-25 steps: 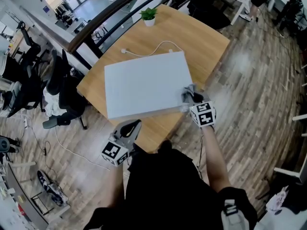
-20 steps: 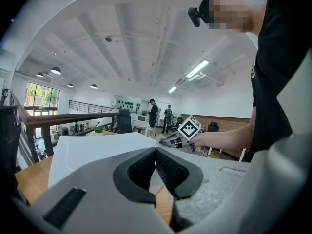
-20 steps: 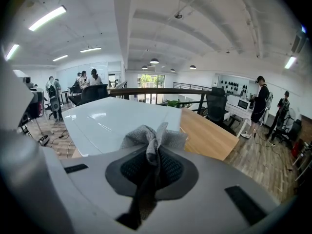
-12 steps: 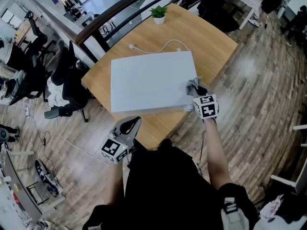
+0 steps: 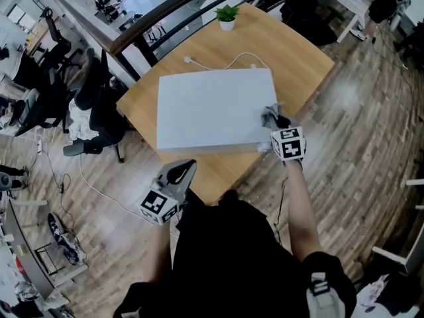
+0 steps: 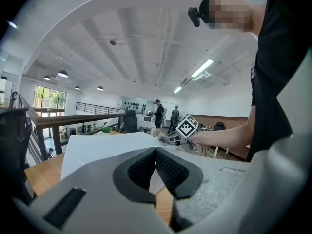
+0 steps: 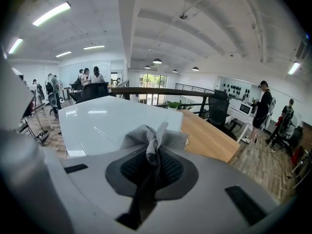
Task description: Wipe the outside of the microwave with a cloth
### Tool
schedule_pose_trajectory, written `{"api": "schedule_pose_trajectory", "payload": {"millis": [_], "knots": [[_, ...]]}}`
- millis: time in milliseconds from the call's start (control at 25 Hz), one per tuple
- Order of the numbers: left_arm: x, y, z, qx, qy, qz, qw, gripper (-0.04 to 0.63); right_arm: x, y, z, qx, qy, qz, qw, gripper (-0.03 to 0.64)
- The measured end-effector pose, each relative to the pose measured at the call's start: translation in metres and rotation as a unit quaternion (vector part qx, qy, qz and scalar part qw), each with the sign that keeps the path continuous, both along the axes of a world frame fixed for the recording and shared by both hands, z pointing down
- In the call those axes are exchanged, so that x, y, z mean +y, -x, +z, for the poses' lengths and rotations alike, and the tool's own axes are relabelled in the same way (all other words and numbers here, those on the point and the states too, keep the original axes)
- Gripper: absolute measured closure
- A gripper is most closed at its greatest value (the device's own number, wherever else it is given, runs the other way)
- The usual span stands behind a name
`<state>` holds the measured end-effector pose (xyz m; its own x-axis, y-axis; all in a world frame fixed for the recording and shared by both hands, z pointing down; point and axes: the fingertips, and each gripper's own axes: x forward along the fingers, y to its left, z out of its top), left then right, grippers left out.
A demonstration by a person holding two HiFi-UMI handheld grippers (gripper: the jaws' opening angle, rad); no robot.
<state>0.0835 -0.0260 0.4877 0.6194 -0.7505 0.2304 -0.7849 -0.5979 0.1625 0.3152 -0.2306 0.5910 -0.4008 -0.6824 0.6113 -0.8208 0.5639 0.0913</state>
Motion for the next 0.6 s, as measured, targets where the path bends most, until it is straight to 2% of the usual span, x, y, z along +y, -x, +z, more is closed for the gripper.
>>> {"api": "schedule_pose_trajectory", "payload": {"millis": [240,600], "knots": [[0.004,0.012,0.007,0.003,0.003,0.001,1.0,0.592,0.002,0.017,0.002,0.005,0.003,-0.013,1.0,0.593],[-0.006,0.043,0.003,0.009,0.001,0.035,0.9994,0.592,0.009,0.029,0.001,0.058,-0.005,0.01,0.998,0.594]]}}
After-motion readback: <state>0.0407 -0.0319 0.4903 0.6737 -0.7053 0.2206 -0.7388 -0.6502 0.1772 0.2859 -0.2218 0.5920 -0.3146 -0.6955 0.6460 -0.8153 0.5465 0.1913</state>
